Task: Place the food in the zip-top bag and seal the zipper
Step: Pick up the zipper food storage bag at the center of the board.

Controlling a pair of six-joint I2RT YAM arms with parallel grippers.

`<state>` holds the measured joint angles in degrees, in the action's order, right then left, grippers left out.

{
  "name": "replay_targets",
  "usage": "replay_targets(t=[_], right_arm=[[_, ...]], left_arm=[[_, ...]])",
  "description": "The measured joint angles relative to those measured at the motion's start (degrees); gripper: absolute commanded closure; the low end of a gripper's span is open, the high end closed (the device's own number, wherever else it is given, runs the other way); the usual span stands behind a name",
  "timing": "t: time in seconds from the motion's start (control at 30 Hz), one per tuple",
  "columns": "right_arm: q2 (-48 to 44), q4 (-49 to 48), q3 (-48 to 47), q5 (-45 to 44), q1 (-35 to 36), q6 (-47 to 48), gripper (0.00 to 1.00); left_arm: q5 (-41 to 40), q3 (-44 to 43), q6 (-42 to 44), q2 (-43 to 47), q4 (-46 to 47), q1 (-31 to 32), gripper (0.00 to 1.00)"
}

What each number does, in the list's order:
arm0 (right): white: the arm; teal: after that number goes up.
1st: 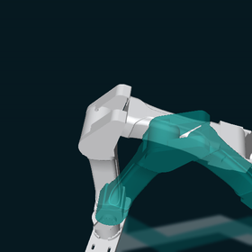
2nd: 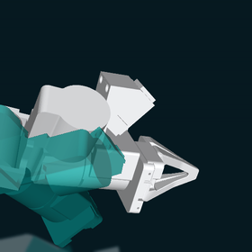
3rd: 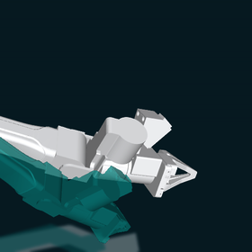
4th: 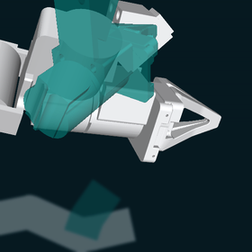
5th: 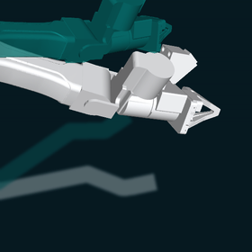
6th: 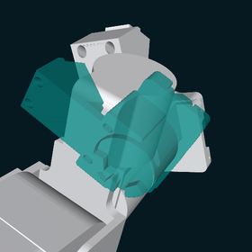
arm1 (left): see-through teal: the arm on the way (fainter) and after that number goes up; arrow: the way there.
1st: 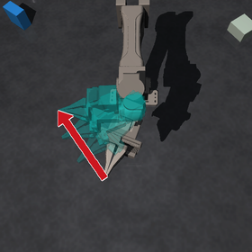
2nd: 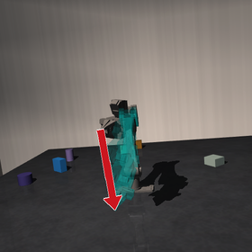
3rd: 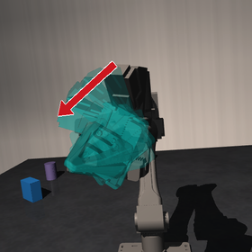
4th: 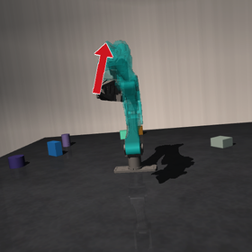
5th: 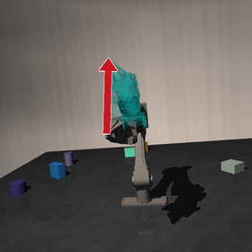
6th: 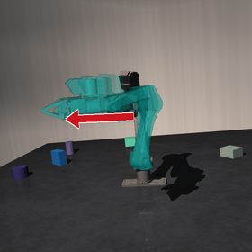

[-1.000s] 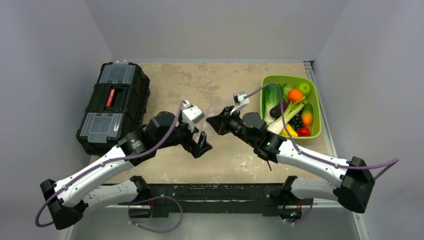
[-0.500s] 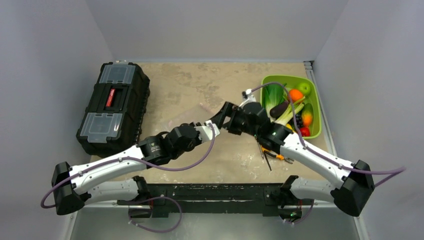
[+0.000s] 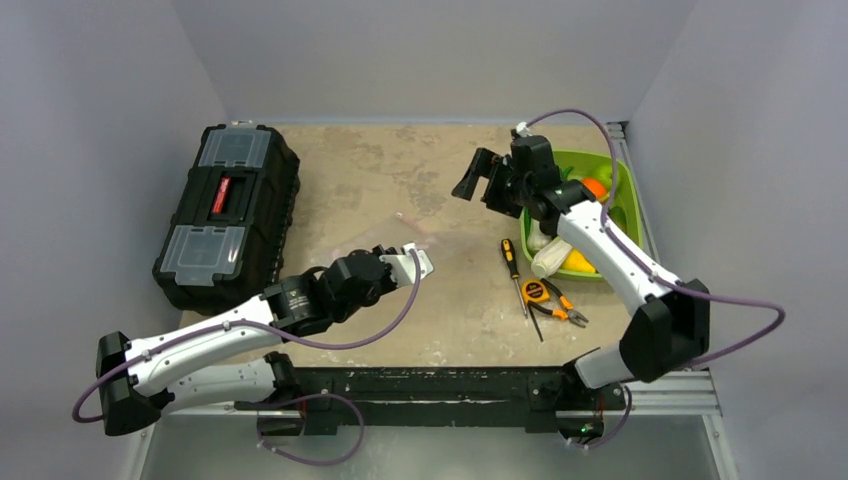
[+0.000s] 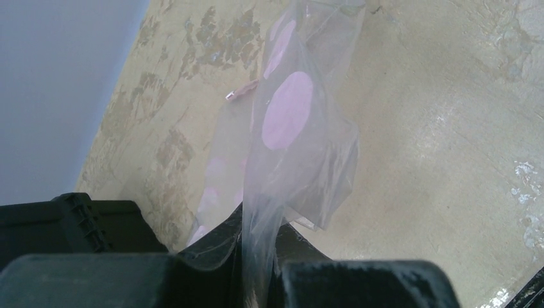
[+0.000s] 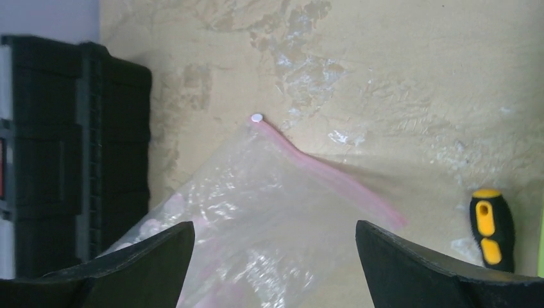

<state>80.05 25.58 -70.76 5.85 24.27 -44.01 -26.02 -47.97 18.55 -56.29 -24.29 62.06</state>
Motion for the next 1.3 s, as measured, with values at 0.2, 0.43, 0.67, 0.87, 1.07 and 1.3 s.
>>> replay_targets(t=[0.2, 0.43, 0.67, 0.87, 1.07, 1.3], right_arm=[[12.26, -1.09, -4.83, 6.23, -2.91, 14.38, 0.01], [19.02, -2.71, 0.22, 8.59, -8.24, 10.23, 0.01], [16.76, 0.04, 1.40, 0.55, -6.78, -2.93, 0.01], [8.94, -1.75, 8.02, -3.87, -0.83, -18.86, 0.01], [5.14, -5.84, 13.86, -4.90, 0.83, -31.98, 0.01], [5.20, -13.70, 19.39, -4.24, 0.79, -41.00, 0.34]], left_arm=[[0.07, 0.09, 0.61, 2.43, -0.26, 0.37, 0.93], [-0.26, 0.11, 1.18, 2.56, -0.26, 0.63, 0.93], [-1.88, 0.11, 1.20, 1.62, -0.68, 0.92, 0.94], [-2.43, 0.11, 1.20, 1.22, -0.68, 1.42, 0.94], [-2.67, 0.11, 1.18, 1.25, -0.63, 1.81, 0.94], [-2.73, 0.11, 0.63, 2.05, -0.59, 2.34, 0.96]])
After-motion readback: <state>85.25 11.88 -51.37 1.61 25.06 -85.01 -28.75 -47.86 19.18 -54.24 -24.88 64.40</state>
